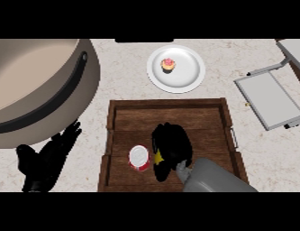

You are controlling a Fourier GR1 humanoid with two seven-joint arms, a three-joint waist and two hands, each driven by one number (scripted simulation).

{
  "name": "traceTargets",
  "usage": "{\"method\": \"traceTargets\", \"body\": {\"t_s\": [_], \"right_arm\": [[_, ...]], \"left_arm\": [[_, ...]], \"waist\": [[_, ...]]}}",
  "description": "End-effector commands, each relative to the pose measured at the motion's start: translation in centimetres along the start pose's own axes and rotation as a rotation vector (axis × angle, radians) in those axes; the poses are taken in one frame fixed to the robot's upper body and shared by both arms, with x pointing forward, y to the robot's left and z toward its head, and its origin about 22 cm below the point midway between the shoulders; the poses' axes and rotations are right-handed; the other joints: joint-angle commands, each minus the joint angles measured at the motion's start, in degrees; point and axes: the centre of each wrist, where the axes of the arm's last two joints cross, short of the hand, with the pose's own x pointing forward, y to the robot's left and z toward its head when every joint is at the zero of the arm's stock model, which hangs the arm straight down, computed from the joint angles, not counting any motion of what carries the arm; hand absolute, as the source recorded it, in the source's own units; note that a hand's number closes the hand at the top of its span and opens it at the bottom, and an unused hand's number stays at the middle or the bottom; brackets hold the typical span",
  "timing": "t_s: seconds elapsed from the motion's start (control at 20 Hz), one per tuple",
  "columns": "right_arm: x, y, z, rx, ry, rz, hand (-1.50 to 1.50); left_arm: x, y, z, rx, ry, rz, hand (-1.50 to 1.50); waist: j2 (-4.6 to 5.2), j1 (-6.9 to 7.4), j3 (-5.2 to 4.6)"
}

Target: Pick the pear from the tray and place it in the tiered shelf

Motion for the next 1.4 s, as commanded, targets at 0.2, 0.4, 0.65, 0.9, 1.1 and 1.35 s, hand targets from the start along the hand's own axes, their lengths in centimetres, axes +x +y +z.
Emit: {"method": "traceTargets", "body": {"t_s": [0.2, 0.4, 0.65, 0.9, 1.1, 1.35], "right_arm": [[2.9, -5.0, 3.8, -0.343, -0.100, -0.390, 1.50], [1.6, -8.6, 5.5, -0.546, -0.138, -0.438, 1.50], [0.3, -13.0, 8.6, -0.705, -0.087, -0.496, 1.50], [-2.2, -16.1, 11.7, -0.761, 0.018, -0.486, 1.50], [-4.0, -19.3, 12.7, -0.842, 0.100, -0.401, 1.50], [-7.7, -21.4, 12.9, -0.878, 0.207, -0.453, 1.50]], "left_arm": [[5.6, 2.4, -2.2, 0.125, -0.207, 0.005, 0.00], [6.2, 3.4, -2.9, 0.156, -0.205, 0.006, 0.00], [5.6, 2.9, -2.2, 0.161, -0.227, -0.010, 0.00], [5.7, 4.1, -1.7, 0.156, -0.205, -0.009, 0.00], [5.6, 2.6, -2.5, 0.147, -0.219, 0.004, 0.00], [7.9, 3.4, -2.8, 0.141, -0.242, 0.001, 0.00]], "waist": [[-0.74, -1.79, 0.93], [-0.36, -2.65, 0.85], [-0.46, -1.80, 0.80], [-0.43, -1.47, 0.76], [-0.01, -1.25, 0.73], [0.44, -0.88, 0.92]]}}
